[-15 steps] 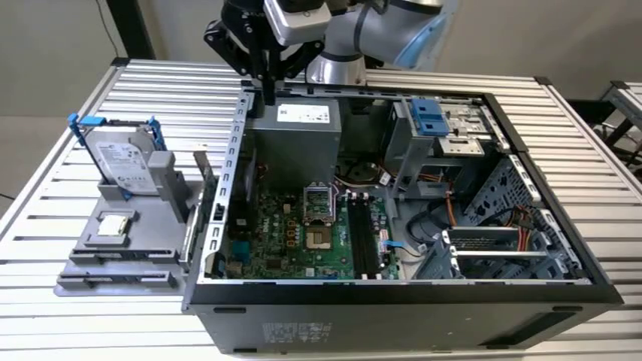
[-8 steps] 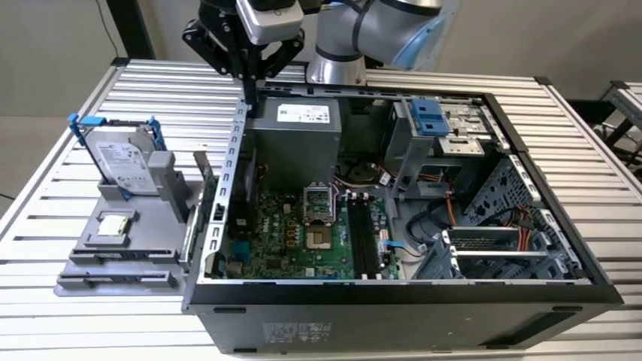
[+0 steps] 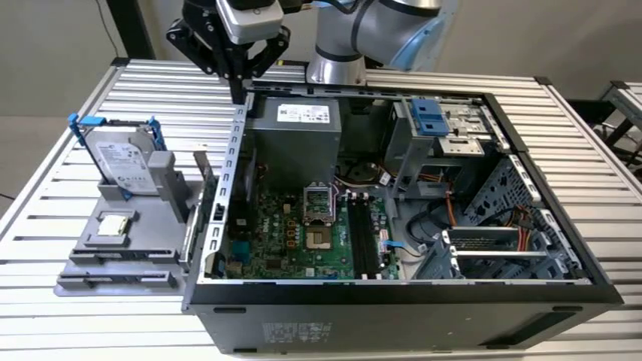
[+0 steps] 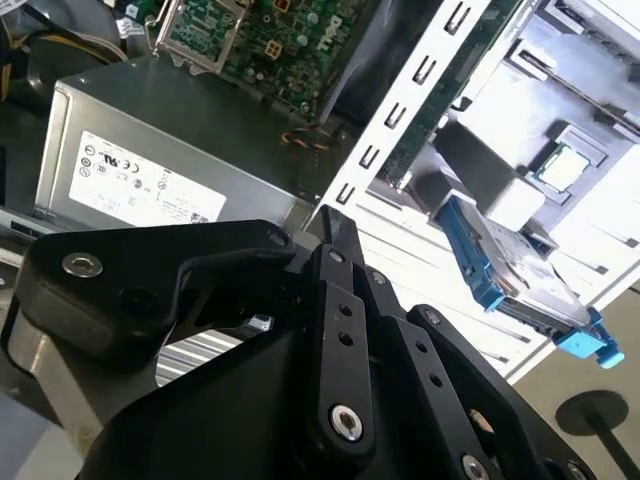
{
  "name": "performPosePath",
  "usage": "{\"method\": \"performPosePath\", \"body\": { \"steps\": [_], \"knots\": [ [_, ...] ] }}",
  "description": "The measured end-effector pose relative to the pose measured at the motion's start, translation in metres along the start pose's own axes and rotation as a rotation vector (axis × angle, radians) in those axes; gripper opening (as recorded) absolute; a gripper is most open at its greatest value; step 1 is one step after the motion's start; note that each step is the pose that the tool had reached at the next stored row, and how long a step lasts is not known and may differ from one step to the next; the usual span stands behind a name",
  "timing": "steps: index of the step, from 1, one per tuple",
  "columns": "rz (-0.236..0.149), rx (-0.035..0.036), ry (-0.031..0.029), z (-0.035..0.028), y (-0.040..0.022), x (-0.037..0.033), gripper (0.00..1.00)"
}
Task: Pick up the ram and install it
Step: 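Reach for the ram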
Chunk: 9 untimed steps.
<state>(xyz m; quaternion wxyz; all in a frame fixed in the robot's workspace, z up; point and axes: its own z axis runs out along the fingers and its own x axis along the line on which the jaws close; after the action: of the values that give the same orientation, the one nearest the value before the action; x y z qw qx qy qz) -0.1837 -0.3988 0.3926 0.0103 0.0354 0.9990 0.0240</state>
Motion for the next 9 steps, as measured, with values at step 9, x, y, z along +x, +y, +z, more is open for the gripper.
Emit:
{"method": "performPosePath", "body": {
  "steps": [9],
  "knots": [
    [0.000,0.0000,0.0000,-0.0004,-0.0014,0.0202,0.00]
  ]
}}
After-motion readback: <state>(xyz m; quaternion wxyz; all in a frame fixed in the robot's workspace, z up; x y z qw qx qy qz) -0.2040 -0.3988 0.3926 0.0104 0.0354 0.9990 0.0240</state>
